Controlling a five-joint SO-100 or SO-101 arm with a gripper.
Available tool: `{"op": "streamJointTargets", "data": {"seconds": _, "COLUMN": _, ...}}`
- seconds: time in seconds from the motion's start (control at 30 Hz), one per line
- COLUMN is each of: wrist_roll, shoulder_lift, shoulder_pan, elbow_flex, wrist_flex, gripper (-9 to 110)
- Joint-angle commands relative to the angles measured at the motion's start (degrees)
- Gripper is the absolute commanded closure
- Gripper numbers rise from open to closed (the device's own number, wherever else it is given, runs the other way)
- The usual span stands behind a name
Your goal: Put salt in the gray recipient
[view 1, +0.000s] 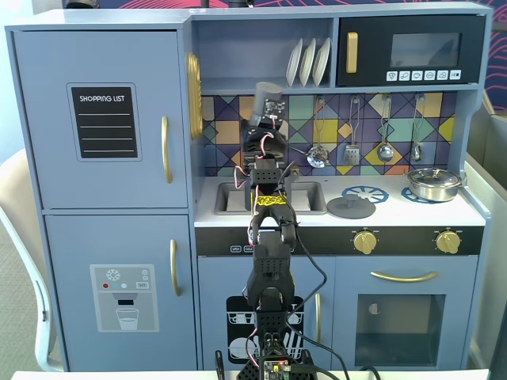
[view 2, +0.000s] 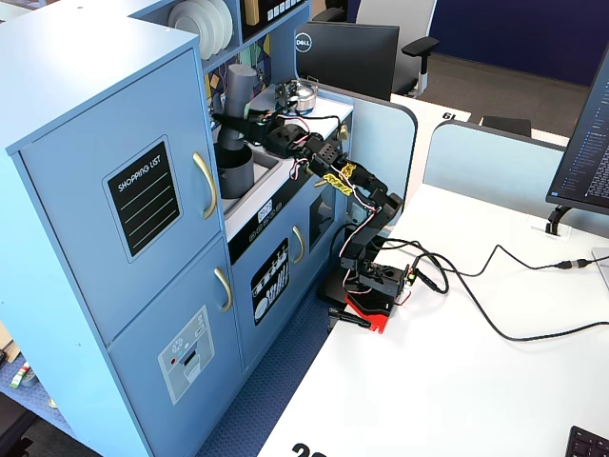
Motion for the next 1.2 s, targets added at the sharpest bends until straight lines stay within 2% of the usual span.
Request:
{"op": "streamJointTargets", "data": {"seconds": 0.0, "wrist_roll": 3.34, "shoulder_lift": -1.23, "shoulder_pan": -2.9, "elbow_flex": -4.83, "wrist_flex": -0.79, "gripper": 101}}
{"op": "streamJointTargets", "data": {"seconds": 0.13, "wrist_roll": 8.17, "shoulder_lift": -4.39, "shoulder_pan": -5.1, "elbow_flex": -6.42, "wrist_flex": -3.08, "gripper": 101}}
{"op": "streamJointTargets", "data": {"seconds": 0.43, "wrist_roll": 26.46, "shoulder_lift": -9.67, "shoulder_pan": -6.5, "elbow_flex": -10.2, "wrist_flex": -4.92, "gripper": 101}}
{"op": "streamJointTargets", "data": {"seconds": 0.9, "wrist_roll": 57.22, "shoulder_lift": -12.83, "shoulder_pan": -8.61, "elbow_flex": -14.41, "wrist_flex": -3.69, "gripper": 101}}
{"op": "streamJointTargets", "data": {"seconds": 1.17, "wrist_roll": 79.01, "shoulder_lift": -13.45, "shoulder_pan": -8.7, "elbow_flex": -16.7, "wrist_flex": -0.26, "gripper": 101}}
